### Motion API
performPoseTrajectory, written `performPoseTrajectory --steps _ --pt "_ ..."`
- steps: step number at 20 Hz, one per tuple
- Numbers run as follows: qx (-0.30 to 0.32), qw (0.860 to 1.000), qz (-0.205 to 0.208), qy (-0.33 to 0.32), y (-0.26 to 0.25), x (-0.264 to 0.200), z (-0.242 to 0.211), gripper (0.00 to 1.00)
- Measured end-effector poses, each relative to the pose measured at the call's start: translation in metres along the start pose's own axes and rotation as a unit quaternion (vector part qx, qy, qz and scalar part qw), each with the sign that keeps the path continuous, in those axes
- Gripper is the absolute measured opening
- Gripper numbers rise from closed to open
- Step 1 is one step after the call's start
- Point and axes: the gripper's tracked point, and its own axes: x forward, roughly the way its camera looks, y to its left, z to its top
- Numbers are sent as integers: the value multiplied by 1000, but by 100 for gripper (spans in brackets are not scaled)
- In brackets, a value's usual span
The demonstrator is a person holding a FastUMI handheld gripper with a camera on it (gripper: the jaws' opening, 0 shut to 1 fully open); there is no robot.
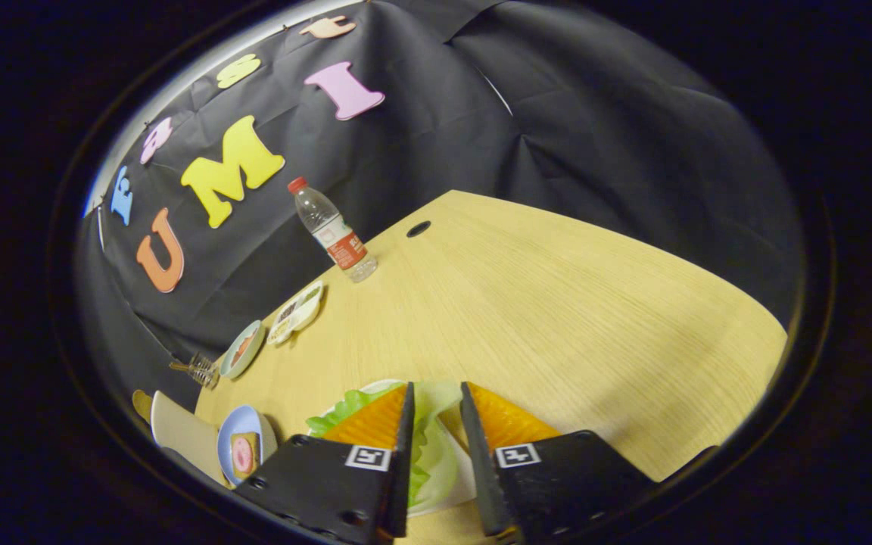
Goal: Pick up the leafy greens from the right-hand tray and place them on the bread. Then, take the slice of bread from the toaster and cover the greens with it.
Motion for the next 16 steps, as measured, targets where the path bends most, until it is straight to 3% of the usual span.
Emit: performPoseTrajectory --steps 2,4,6,16 --pt "-2 1000 5 -8 -1 -1 5 18" --pt "-14 1000 9 -7 -1 -4 6 5" --pt "-12 1000 20 -16 5 -11 11 0" --pt "-25 992 84 -86 82 -79 38 0"
